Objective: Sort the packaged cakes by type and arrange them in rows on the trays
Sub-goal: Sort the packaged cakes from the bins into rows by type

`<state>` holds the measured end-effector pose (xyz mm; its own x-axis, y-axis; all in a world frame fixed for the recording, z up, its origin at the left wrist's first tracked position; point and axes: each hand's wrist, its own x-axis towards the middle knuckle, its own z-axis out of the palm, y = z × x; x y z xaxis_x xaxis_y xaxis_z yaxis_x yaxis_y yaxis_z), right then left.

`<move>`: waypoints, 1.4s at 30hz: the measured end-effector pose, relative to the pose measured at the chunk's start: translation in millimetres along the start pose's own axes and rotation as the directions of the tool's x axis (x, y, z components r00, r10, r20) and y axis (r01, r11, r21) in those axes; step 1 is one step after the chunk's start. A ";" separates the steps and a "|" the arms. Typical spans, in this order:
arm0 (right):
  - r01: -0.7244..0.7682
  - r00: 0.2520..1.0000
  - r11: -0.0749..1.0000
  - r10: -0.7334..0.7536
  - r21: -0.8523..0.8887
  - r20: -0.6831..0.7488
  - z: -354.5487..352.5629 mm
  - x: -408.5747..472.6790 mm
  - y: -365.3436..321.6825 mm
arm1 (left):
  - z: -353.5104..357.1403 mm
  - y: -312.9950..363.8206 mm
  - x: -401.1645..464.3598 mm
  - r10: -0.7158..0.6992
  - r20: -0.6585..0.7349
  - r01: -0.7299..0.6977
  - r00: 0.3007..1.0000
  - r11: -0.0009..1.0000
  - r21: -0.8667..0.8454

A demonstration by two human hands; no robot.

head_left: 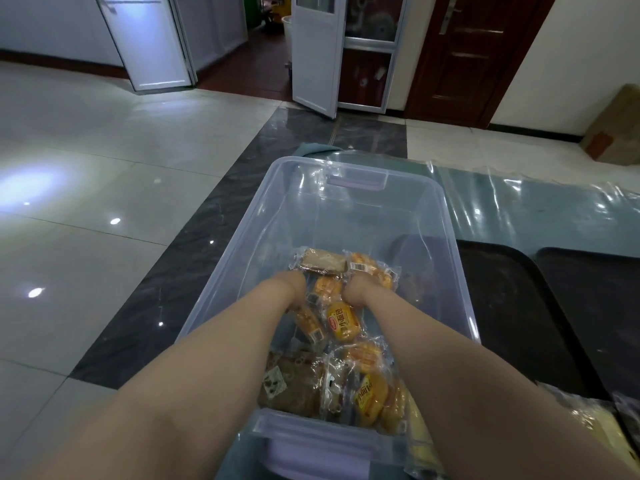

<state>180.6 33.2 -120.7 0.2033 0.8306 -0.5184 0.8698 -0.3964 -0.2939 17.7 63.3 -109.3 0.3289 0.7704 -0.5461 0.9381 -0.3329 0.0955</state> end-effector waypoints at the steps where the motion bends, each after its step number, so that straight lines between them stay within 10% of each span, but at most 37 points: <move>1: -0.037 0.999 0.997 0.037 0.064 0.008 4.1 2.7 0.6 | 0.1 1.0 -0.4 -0.004 0.006 0.004 1.000 1.000 0.009; 7: -0.252 0.968 0.835 0.216 0.489 0.130 20.2 15.4 0.3 | 1.9 1.6 2.0 0.006 0.026 -0.006 1.000 1.000 0.012; 16: -0.283 0.959 0.817 0.233 0.502 0.162 12.4 16.9 4.3 | -3.5 -2.2 -0.9 -0.024 0.055 0.025 0.998 0.999 -0.028; 31: 0.038 0.996 0.999 -0.039 -0.016 -0.076 -50.1 -37.6 -10.5 | -53.1 8.9 -36.9 -0.046 -0.038 0.032 0.998 0.953 -0.302; 42: 0.258 0.958 0.871 -0.175 0.419 -0.227 -107.0 -90.0 15.4 | -92.2 24.8 -88.6 0.005 -0.313 -0.131 0.950 0.914 -0.384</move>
<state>223.8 -5.8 7.4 0.1450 0.9539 -0.2628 0.6214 -0.2945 -0.7261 21.7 36.9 18.1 0.3510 0.9002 -0.2578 0.8557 -0.1965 0.4787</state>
